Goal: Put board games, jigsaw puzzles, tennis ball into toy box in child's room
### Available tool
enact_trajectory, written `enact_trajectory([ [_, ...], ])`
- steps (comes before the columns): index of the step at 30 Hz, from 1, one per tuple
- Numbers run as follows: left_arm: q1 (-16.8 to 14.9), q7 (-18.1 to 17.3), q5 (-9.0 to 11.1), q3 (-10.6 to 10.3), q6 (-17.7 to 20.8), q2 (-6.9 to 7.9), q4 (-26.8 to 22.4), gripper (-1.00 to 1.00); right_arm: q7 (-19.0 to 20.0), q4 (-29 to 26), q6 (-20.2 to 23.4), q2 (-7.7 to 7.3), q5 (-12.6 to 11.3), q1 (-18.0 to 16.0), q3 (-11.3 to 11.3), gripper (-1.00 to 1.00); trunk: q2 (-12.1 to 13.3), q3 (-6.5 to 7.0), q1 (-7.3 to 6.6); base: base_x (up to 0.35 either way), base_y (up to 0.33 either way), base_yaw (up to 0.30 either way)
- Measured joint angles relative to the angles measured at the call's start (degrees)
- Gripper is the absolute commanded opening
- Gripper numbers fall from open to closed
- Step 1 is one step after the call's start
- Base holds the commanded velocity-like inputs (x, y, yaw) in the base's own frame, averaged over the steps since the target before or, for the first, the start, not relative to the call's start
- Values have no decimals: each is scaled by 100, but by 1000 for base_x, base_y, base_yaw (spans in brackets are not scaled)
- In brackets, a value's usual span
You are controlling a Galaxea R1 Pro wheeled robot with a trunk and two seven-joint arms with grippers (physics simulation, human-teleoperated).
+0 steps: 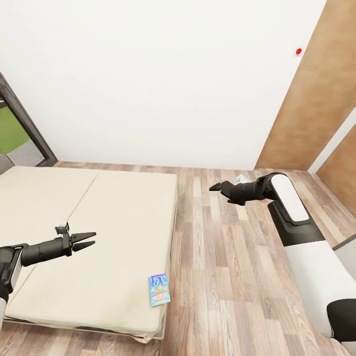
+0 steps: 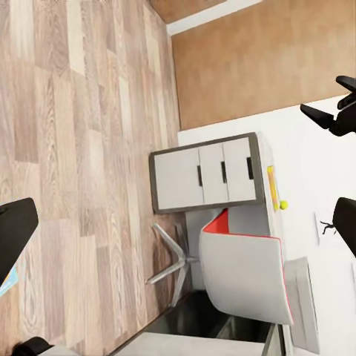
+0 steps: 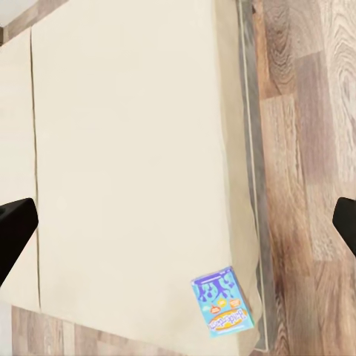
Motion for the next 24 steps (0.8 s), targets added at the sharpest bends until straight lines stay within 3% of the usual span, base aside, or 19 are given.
enact_trajectory([
  [24, 0, 0, 0, 8, -5, 0, 0, 100, -1, 0, 0, 8, -7, 32, 2, 100, 0, 227, 0, 0, 0, 0],
])
